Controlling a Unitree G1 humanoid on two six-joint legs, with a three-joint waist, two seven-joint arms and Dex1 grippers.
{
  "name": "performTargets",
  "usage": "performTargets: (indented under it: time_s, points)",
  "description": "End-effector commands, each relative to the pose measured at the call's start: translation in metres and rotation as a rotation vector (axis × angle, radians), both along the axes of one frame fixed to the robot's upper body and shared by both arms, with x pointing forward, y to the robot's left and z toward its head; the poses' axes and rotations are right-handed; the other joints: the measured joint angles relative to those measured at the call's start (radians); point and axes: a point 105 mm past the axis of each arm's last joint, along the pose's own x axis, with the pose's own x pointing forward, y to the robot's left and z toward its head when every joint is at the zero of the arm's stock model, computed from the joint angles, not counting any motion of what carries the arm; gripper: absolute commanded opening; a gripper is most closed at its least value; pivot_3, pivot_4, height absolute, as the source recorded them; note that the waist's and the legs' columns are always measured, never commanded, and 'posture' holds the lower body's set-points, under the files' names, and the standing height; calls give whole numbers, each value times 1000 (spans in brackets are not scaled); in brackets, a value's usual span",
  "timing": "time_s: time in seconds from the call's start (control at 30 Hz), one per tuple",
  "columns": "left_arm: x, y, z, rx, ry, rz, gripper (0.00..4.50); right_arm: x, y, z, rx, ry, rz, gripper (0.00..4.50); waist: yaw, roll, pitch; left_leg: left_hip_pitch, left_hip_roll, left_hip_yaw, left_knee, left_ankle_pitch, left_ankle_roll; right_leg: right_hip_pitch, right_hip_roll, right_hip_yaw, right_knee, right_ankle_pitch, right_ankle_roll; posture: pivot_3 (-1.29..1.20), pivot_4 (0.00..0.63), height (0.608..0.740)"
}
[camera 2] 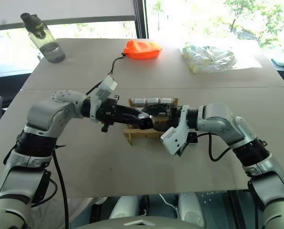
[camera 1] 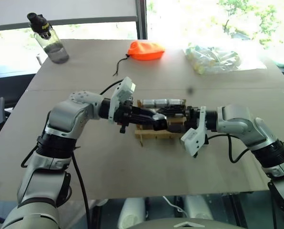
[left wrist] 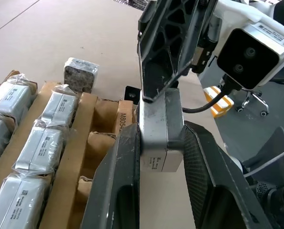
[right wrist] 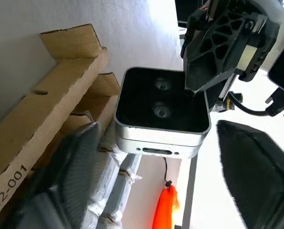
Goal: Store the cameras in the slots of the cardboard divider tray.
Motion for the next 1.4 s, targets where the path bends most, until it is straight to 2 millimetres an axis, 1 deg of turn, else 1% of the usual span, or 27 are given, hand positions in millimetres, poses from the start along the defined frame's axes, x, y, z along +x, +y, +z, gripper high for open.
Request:
performTargets:
  time_s: [0.03, 0.1, 0.13, 0.2, 0.23, 0.27, 0.4, 0.47, 0.53, 0.67, 0.77, 0.87, 0.9, 1.0, 1.13, 1.23, 1.33, 1.4]
  points:
    - [1, 3, 8, 4, -69, -6, 679, -4, -12, 13, 88, 18, -44, 4500, 4, 0, 0, 0, 0, 0, 0, 0, 0, 0, 0, 0, 0, 0, 0, 0, 150, 740]
    - [6, 6, 11, -1, -107, 10, 679, -8, -29, 11, 142, 100, -108, 4500, 9, 0, 0, -2, 0, -2, 0, 0, 0, 0, 0, -1, 0, 0, 0, 0, 150, 740]
    - [9, 8, 11, 5, -138, 21, 679, -12, -39, 8, 177, 171, -150, 4500, 13, 0, 0, -3, 0, -4, 0, 0, 0, 0, -1, -1, -1, 0, 0, 0, 150, 740]
    - [10, 16, 6, 45, -202, 12, 679, -20, -59, 3, 298, 364, -259, 4500, 25, 0, 0, -7, 0, -5, 2, 0, 0, -3, -2, -2, -1, 0, 0, 0, 150, 740]
    - [10, 20, 4, 58, -226, 4, 679, -29, -66, -2, 338, 483, -279, 4500, 25, 0, 0, -9, 0, -6, 2, 0, 0, -4, -2, -2, -1, 0, 0, 0, 150, 740]
    - [10, 22, 2, 67, -237, -4, 679, -33, -75, -3, 409, 563, -329, 4500, 25, 0, 0, -9, -1, -6, 2, 0, 0, -4, -2, -3, -1, 0, 0, 0, 150, 740]
    - [22, 28, -5, 126, -312, 6, 679, -48, -105, -11, 588, 778, -465, 4500, 25, 0, 0, -9, -1, -4, 2, 0, 0, -5, -1, -4, 0, 0, 0, 0, 150, 740]
    - [26, 27, -7, 132, -328, 11, 679, -59, -116, -17, 665, 912, -515, 4500, 27, 0, 0, -8, -2, -3, 3, 0, 0, -5, 0, -3, 0, 0, 0, 0, 150, 740]
    - [29, 26, -9, 130, -338, 4, 679, -72, -122, -23, 710, 1024, -532, 4500, 27, -1, -1, -7, -2, -4, 3, 0, 1, -3, 0, -3, 0, 0, 0, 0, 150, 740]
    - [32, 23, -18, 153, -348, -4, 679, -99, -136, -47, 794, 1247, -618, 4500, 27, -1, -1, -7, -2, -5, 3, 0, 1, -3, 1, -3, 0, 0, 0, 0, 150, 740]
    - [33, 23, -20, 166, -354, -9, 679, -114, -144, -58, 816, 1310, -646, 4500, 26, -1, -1, -8, -2, -6, 3, 0, 1, -3, 1, -3, -1, 0, 0, 0, 150, 740]
    - [35, 25, -22, 183, -360, -7, 679, -124, -146, -54, 854, 1334, -572, 4500, 23, -1, -1, -7, -1, -4, 3, -1, 3, -3, 1, -3, -1, 0, 0, 0, 150, 740]
    - [35, 25, -23, 191, -364, -7, 679, -124, -148, -53, 866, 1328, -564, 4500, 24, -1, -1, -7, -1, -4, 3, -3, 6, -3, 1, -2, -1, 0, 0, 0, 150, 740]
    - [37, 24, -26, 199, -365, -7, 679, -126, -152, -51, 861, 1308, -527, 4500, 26, -1, -1, -7, -1, -5, 3, -3, 6, -3, 1, -3, 0, 0, 0, 0, 150, 740]
    - [38, 21, -28, 204, -368, -5, 679, -133, -161, -56, 800, 1307, -506, 4500, 28, -1, -1, -7, -1, -6, 3, -3, 6, -3, 1, -3, 0, 0, 0, 0, 150, 740]
    - [38, 21, -31, 215, -368, -10, 679, -131, -169, -53, 789, 1263, -480, 4500, 28, -1, -1, -7, -2, -6, 3, -3, 6, -3, 1, -3, 0, 0, 0, 0, 150, 740]
    - [38, 20, -31, 221, -365, -11, 679, -128, -178, -53, 759, 1234, -495, 4500, 27, -1, -1, -6, -2, -5, 4, -3, 6, -3, 1, -3, 0, 0, 0, 0, 150, 740]
    - [39, 20, -31, 223, -365, -10, 679, -126, -180, -53, 756, 1222, -493, 4500, 27, -1, -1, -6, -1, -5, 4, -3, 6, -2, 1, -3, 0, 0, 0, 0, 150, 740]
